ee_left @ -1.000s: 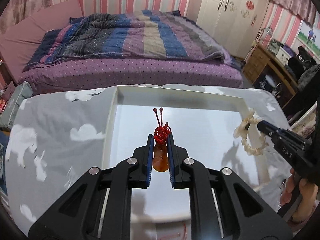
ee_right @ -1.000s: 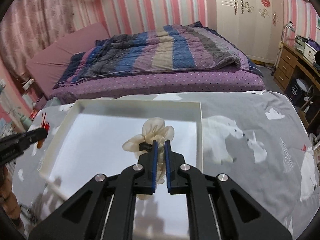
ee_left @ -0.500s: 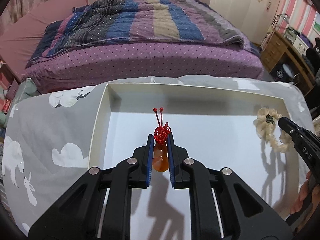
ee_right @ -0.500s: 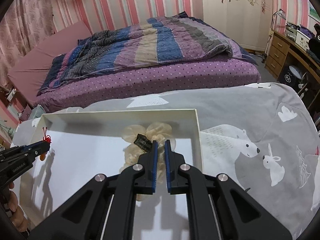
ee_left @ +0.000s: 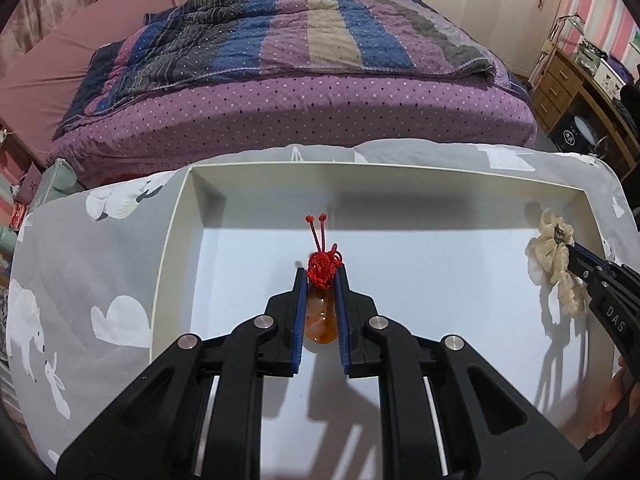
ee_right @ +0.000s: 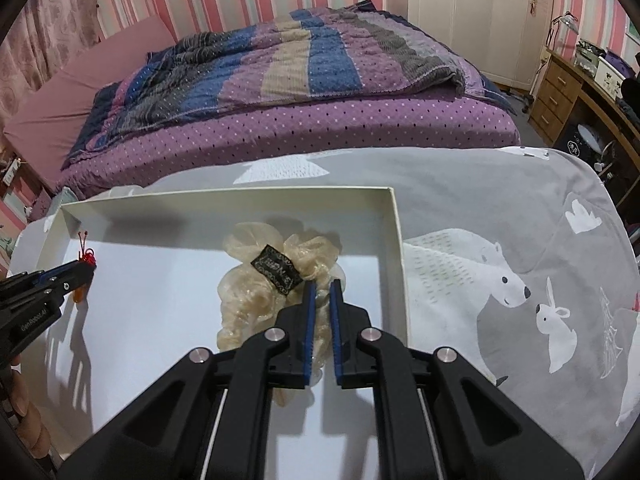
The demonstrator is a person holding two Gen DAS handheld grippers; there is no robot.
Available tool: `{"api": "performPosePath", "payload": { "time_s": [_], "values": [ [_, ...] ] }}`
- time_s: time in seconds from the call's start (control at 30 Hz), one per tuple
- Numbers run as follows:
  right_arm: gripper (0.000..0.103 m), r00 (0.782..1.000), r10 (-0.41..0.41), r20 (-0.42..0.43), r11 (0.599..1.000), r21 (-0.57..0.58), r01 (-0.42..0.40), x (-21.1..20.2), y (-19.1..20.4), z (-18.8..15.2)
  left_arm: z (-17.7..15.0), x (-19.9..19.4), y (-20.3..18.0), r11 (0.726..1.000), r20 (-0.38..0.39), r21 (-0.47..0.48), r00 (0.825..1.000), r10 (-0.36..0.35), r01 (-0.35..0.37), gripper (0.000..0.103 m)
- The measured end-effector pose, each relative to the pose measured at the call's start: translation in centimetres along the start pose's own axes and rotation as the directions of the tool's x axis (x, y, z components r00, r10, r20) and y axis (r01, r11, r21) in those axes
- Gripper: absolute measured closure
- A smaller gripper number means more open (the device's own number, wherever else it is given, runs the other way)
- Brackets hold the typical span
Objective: Organize jewelry
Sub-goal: 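Carry both items into the white tray and open both tools, then move both tools back over the remaining jewelry on the bed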
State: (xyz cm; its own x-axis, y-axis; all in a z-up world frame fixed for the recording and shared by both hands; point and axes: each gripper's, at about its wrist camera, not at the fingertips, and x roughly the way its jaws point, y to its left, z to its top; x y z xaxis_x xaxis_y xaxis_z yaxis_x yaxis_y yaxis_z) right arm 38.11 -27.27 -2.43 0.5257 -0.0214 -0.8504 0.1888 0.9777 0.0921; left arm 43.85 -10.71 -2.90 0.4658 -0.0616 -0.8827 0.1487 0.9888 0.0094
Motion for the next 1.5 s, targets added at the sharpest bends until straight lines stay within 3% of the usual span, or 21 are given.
{"api": "performPosePath", "payload": {
  "time_s": [0.1,0.2,0.3,0.4,0.47,0.67,0.7,0.77,0.8,1.03,1.2,1.5],
  "values": [
    [0.092,1.000,-0.011,-0.004,1.000,-0.012,0.011,0.0,0.1,0.0,0.0,0.0,-0.4,1.000,0.000,0.013,1.000,0.017,-0.017,0.089],
    [0.090,0.999,-0.029,-0.015,0.999,-0.026,0.028,0.0,0.3,0.2,0.0,-0.3,-0.7,0.999,0.006,0.021,1.000,0.026,-0.026,0.072],
    [0.063,1.000,-0.004,-0.017,0.999,-0.036,0.004,-0.7,0.5,0.3,0.0,-1.6,-0.8,0.999,0.035,0.021,0.999,0.025,-0.026,0.058],
    [0.059,1.000,0.002,0.016,0.998,-0.060,-0.001,-2.6,0.9,0.4,0.1,-4.0,-1.0,0.999,0.080,0.029,0.996,0.032,-0.035,0.041],
    [0.051,0.999,0.028,0.043,0.998,-0.056,-0.026,-4.4,0.9,0.6,0.1,-5.7,-1.0,0.999,0.112,0.029,0.993,0.030,-0.034,0.029],
    [0.033,0.990,0.025,0.141,0.998,-0.065,-0.016,-11.3,0.2,-0.1,-1.3,-12.7,0.2,0.999,0.208,0.003,0.977,0.038,-0.039,0.006],
    [0.031,0.988,0.029,0.153,0.998,-0.067,-0.019,-12.3,0.0,-0.3,-1.7,-13.5,0.4,0.999,0.219,-0.001,0.975,0.036,-0.037,0.005],
    [0.014,0.981,0.030,0.194,0.997,-0.076,-0.015,-15.1,-0.6,-1.7,-3.1,-15.4,1.0,0.999,0.233,-0.005,0.972,0.033,-0.033,0.003],
    [0.013,0.979,0.024,0.203,0.997,-0.078,-0.009,-15.8,-0.8,-2.0,-3.5,-15.9,1.3,0.999,0.231,-0.004,0.972,0.038,-0.038,0.003],
    [0.012,0.987,0.023,0.162,0.996,-0.087,-0.009,-19.7,-3.6,-7.7,-10.0,-19.3,3.1,0.995,0.235,0.005,0.968,0.091,-0.095,0.003],
    [0.012,0.992,0.014,0.126,0.997,-0.079,-0.004,-20.2,-5.1,-12.0,-14.9,-21.3,4.4,0.998,0.244,-0.017,0.967,0.066,-0.064,0.003],
    [0.012,0.995,-0.026,0.094,0.999,-0.035,0.029,-20.0,-7.8,-18.6,-23.4,-23.2,3.9,0.995,0.270,0.023,0.959,0.083,-0.093,0.003]
  ]
}}
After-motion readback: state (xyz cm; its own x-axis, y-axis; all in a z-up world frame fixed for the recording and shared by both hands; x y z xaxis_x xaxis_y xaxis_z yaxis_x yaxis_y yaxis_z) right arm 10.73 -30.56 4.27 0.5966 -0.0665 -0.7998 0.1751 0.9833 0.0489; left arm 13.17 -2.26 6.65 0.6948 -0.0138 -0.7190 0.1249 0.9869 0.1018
